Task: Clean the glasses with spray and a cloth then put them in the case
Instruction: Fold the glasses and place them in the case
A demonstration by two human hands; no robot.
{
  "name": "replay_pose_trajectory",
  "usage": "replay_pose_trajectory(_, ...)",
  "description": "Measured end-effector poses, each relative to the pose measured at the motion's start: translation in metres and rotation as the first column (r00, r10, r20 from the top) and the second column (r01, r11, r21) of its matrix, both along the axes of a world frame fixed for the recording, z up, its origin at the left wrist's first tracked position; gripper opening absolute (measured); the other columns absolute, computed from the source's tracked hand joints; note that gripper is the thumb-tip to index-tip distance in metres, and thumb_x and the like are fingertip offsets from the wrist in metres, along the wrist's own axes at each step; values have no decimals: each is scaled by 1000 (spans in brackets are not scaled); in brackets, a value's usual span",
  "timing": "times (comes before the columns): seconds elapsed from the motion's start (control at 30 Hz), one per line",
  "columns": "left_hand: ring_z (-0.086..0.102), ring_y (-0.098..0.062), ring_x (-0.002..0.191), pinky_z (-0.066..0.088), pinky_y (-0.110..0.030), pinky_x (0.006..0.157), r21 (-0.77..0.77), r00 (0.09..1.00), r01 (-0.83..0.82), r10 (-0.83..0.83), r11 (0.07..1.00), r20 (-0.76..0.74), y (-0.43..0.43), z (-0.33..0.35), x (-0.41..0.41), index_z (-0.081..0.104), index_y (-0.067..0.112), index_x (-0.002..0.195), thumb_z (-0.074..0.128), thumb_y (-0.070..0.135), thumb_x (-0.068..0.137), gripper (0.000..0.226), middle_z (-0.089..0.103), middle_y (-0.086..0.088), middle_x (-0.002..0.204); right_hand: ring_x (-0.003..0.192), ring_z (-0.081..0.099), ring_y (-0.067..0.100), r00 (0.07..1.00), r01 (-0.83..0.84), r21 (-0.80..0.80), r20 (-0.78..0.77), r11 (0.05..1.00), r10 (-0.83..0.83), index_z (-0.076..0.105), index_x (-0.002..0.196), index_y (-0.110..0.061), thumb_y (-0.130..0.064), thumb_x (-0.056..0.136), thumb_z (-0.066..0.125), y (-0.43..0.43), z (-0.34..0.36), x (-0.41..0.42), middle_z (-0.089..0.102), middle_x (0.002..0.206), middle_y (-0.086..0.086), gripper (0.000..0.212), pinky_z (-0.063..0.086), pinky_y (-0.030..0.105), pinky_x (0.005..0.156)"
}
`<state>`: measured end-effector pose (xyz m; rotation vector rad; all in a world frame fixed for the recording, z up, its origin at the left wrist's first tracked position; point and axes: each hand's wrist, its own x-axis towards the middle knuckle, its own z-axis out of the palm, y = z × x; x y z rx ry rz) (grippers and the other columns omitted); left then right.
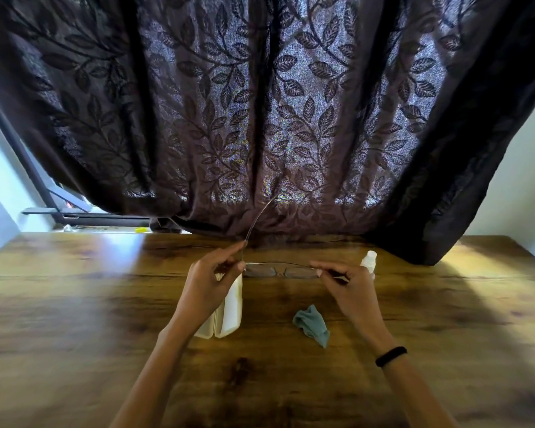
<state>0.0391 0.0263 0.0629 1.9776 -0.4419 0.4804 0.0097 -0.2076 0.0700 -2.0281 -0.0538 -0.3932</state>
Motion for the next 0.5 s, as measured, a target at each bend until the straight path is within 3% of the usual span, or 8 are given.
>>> replay_pose_trajectory(0.07, 60, -1, 81, 46, -6, 74, 15, 1000, 4, -5, 1000, 10, 0, 0, 0, 50, 28, 119, 65, 8, 81, 46, 63, 11, 82, 89, 64, 4, 1000, -1, 28, 3, 1000, 1, 66, 88, -35, -12, 82, 64, 0, 1, 0, 69, 95, -13, 24, 51, 19, 74)
replay_pose_trajectory(0.23, 60, -10, 79, 50, -15, 73, 93, 999, 45, -47, 995, 19, 3, -6, 3, 55, 30, 120, 62, 11, 84, 42, 62, 9, 83, 84, 61, 4, 1000, 8, 155, -9, 988, -7, 63, 89, -18, -5, 80, 65, -2, 0, 2, 67, 88, -4, 16, 48, 9, 69)
replay_pose_trajectory(0.37, 51, -6, 72, 39, -9, 63, 188, 996, 93, -92, 978, -15, 1, -4, -2, 56, 31, 115, 59, 6, 86, 38, 49, 11, 73, 82, 61, 14, 1000, 28, 274, -19, 961, -24, 62, 88, -12, -3, 79, 66, -4, -1, 3, 66, 88, 6, 14, 49, 8, 64)
replay_pose_trajectory(0.5, 55, -14, 75, 45, -16, 67, 124, 992, 93, -82, 988, -90, 3, -7, -7, 57, 40, 104, 60, 11, 86, 35, 59, 0, 79, 82, 62, 15, 999, 7, 368, -45, 930, 11, 64, 87, -12, -4, 80, 65, -4, -3, 5, 67, 89, 9, 11, 52, 11, 64)
